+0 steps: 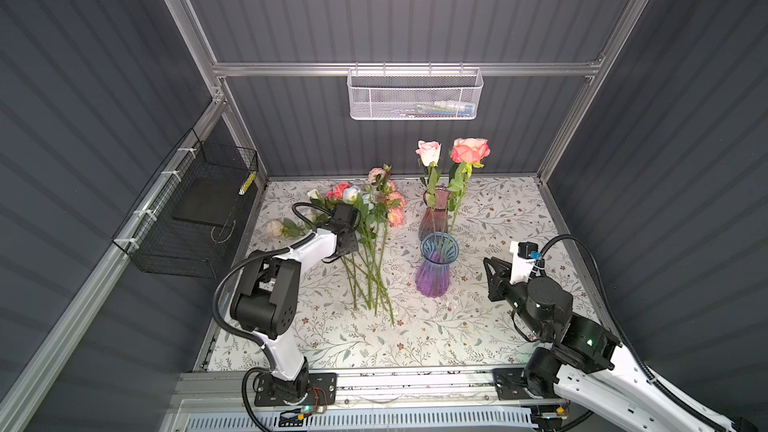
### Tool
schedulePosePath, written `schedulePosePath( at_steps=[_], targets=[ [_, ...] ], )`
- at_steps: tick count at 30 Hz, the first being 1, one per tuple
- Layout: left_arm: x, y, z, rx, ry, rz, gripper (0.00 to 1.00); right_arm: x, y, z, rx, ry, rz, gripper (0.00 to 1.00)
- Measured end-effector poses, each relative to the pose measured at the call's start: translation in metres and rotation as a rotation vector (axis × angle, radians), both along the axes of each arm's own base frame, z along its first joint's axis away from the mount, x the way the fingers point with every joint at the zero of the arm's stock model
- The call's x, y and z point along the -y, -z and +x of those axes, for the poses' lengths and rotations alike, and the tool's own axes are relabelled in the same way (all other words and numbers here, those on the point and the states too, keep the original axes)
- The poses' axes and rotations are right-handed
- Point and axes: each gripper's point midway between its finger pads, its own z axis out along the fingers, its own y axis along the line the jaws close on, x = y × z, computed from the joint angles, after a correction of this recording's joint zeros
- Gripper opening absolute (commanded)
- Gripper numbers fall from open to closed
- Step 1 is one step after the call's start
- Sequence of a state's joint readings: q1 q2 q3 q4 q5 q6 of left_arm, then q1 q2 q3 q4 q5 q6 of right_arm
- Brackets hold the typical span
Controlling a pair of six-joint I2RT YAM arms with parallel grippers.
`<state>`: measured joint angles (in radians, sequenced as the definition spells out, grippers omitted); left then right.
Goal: Arrange the flowers into the vase
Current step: 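Grasp a pink rose stem in the bunch with the left gripper and lift it upright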
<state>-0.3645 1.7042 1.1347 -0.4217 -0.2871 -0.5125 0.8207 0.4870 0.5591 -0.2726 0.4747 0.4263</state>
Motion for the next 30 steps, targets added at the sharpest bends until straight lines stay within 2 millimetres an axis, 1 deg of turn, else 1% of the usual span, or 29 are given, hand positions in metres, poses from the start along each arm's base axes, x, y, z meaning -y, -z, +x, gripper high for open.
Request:
schedulePosePath(
  at_steps=[1, 4, 7, 11, 14, 16, 18, 20, 22, 24, 27, 30],
  targets=[
    [0.000, -0.013, -0.001, 0.026, 0.001, -0.010, 0.00, 0.000, 0.000, 0.000, -0.001, -0.002, 0.001, 0.23],
    [-0.001, -0.043, -0.003, 0.085, 0.007, -0.032, 0.00, -0.001, 0.001, 0.000, -0.005, -0.006, 0.003, 0.23],
    [-0.002, -0.065, -0.007, 0.121, 0.021, -0.036, 0.00, -0.002, 0.002, -0.001, -0.010, -0.013, 0.005, 0.23],
    [-0.005, -0.089, -0.013, 0.146, 0.048, -0.020, 0.00, -0.003, 0.002, -0.002, -0.014, -0.020, 0.009, 0.22],
    [-0.007, -0.113, -0.015, 0.189, 0.066, -0.014, 0.00, -0.004, -0.001, -0.002, -0.012, -0.023, 0.013, 0.23],
    [-0.007, -0.134, -0.019, 0.239, 0.089, -0.026, 0.00, -0.005, -0.005, -0.003, -0.009, -0.031, 0.019, 0.26],
    [0.000, -0.157, -0.024, 0.314, 0.136, -0.074, 0.00, -0.007, -0.009, -0.003, -0.007, -0.040, 0.025, 0.29],
    [0.008, -0.183, -0.035, 0.420, 0.195, -0.146, 0.00, -0.009, -0.015, -0.004, -0.005, -0.053, 0.031, 0.32],
    [0.017, -0.208, -0.053, 0.543, 0.265, -0.231, 0.00, -0.012, -0.022, -0.005, -0.002, -0.071, 0.036, 0.33],
    [0.024, -0.229, -0.071, 0.655, 0.328, -0.307, 0.00, -0.017, -0.031, -0.005, 0.002, -0.092, 0.049, 0.33],
    [0.034, -0.252, -0.090, 0.787, 0.415, -0.394, 0.00, -0.024, -0.042, -0.005, 0.004, -0.120, 0.067, 0.33],
    [0.046, -0.267, -0.098, 0.835, 0.489, -0.447, 0.00, -0.031, -0.048, -0.005, 0.002, -0.145, 0.082, 0.33]
  ],
)
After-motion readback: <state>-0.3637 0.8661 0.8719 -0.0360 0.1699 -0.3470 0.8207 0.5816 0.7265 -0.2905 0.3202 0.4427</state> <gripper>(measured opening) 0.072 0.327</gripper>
